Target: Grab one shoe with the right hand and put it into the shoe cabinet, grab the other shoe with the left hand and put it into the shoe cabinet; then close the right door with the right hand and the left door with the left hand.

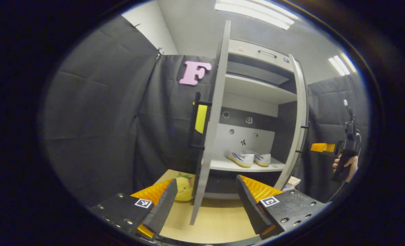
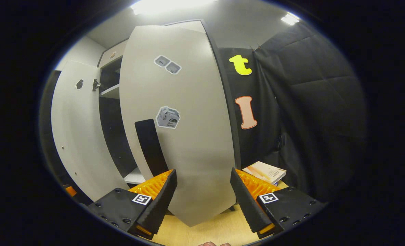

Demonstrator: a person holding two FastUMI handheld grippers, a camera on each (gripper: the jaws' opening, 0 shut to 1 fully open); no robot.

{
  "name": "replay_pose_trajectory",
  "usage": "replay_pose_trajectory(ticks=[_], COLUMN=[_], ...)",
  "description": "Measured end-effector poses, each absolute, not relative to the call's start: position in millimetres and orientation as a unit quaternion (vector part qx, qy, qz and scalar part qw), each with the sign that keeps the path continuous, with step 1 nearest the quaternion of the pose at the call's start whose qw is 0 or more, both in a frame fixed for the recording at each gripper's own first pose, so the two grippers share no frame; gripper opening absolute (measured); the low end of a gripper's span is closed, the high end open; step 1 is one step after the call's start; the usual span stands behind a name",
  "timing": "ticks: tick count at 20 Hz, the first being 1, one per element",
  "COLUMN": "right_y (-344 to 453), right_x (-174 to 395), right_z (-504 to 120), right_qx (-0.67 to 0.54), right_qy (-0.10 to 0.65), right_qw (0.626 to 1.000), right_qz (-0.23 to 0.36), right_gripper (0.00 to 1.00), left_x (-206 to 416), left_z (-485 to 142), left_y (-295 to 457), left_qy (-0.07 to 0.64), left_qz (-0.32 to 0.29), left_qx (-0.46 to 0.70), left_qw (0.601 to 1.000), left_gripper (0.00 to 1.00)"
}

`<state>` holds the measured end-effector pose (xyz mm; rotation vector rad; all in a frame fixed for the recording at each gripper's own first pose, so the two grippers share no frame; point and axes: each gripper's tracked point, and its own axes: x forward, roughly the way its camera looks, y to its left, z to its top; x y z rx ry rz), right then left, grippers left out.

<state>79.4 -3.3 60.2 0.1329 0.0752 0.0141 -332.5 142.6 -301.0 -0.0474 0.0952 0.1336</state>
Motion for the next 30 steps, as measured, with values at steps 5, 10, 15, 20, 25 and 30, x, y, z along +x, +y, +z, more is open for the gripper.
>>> replay_pose_trajectory(ticks=[5, 10, 15, 20, 25, 30], right_y=[-3, -7, -15, -24, -29, -28], right_x=[71, 54, 42, 34, 28, 27], right_z=[41, 26, 13, 7, -5, -16], right_qx=[0.061, 0.057, 0.065, 0.069, 0.073, 0.072], right_qy=[0.059, 0.074, 0.091, 0.093, 0.093, 0.099], right_qw=[0.996, 0.996, 0.994, 0.993, 0.992, 0.992], right_qz=[0.005, 0.003, -0.005, -0.021, -0.034, -0.038], right_gripper=[0.98, 0.98, 0.98, 0.98, 0.98, 0.98], left_x=[-319, -277, -232, -204, -196, -196], left_z=[-255, -222, -220, -202, -204, -209], left_y=[205, 243, 263, 242, 230, 210], left_qy=[0.012, -0.018, -0.029, -0.025, -0.018, -0.005], left_qz=[0.094, 0.081, 0.059, -0.001, -0.015, -0.036], left_qx=[-0.008, 0.013, 0.012, 0.044, 0.061, 0.053], left_qw=[0.995, 0.996, 0.998, 0.999, 0.998, 0.998], left_gripper=[0.89, 0.89, 1.0, 0.97, 1.0, 0.94])
